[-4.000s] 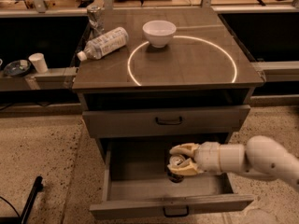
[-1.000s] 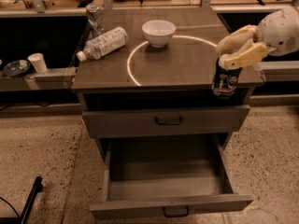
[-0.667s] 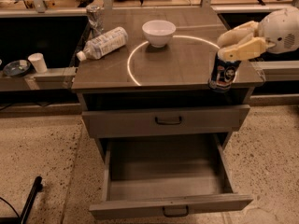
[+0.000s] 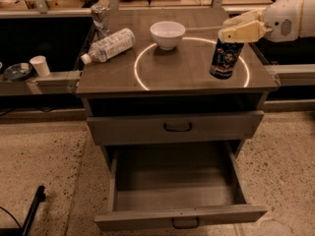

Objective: Pick pepsi can from middle drawer and place on counter

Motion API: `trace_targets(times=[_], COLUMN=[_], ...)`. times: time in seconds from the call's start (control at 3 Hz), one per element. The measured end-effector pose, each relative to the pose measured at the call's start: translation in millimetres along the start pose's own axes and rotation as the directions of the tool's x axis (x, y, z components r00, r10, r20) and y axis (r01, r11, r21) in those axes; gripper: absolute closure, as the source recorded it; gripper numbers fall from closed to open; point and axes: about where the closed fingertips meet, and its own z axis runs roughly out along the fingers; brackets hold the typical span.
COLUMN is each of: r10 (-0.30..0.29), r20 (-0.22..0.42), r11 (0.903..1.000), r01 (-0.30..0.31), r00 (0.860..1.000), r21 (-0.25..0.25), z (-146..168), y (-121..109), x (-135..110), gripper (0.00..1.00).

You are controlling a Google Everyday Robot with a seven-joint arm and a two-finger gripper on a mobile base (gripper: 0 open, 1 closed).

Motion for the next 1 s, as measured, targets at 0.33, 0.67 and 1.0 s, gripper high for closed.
trace_targets(times=[0.33, 0.67, 1.0], r10=[0.079, 0.109, 0.067], r20=[0.020, 0.037, 0.044], r11=[0.9954, 0.9845, 0.9717], r01=[-0.080, -0.113, -0.075], r00=[0.997, 0.993, 0.997], r21=[0.053, 0.134, 0.224], z=[15.0, 20.8, 30.9], y=[-15.0, -22.0, -23.1], x=[-0.4, -2.1, 4.7], gripper=[0.74, 0.51, 0.28])
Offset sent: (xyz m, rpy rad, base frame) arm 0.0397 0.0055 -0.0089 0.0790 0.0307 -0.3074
